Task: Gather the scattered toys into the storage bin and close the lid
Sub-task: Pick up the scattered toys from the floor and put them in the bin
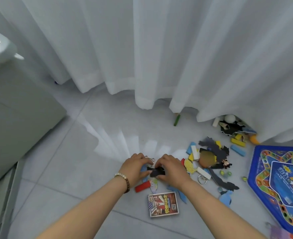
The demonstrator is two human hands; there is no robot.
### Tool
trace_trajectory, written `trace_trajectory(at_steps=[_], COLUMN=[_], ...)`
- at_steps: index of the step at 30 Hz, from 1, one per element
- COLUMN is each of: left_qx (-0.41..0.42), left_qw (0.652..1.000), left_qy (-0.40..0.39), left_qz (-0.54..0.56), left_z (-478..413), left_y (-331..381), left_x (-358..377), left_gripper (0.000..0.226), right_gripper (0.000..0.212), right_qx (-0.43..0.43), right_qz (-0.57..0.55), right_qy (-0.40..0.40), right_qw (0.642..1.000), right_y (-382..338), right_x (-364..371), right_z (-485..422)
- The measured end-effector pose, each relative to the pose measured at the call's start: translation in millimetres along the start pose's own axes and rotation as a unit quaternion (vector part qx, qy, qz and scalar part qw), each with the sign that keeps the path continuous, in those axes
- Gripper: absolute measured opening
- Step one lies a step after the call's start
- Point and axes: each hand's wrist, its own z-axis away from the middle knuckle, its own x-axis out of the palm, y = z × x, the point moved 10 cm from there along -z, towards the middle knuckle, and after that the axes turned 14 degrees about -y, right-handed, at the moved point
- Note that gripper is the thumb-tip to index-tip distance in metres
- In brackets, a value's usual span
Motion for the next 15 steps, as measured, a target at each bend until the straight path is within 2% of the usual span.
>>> trace_trajectory(at_steps=[11,13,14,15], left_qx=[-0.06,-0.071,-0.082,-0.092], left_qw=[0.998,0.992,0.975,0.937], left_qy=[-0.005,0.03,0.064,0.104], left_qz=[0.002,0.101,0.197,0.321], left_z=[-10,-5,1,8], left_y=[-12,-19,-26,-35], left_x=[6,3,0,-2], left_gripper=[0.021,0.014,0.008,0.006], right_gripper=[0.027,0.029,0.029,0.028], right_qx=[0.001,0.003,0.006,0.01], right_qz=[0.031,0.042,0.04,0.025], right_qy=[0.01,0.006,0.009,0.021], right_qw=[0.999,0.999,0.999,0.999], right_y=[10,11,11,11], right_x=[-2,-2,-3,-6], right_z=[14,16,17,19])
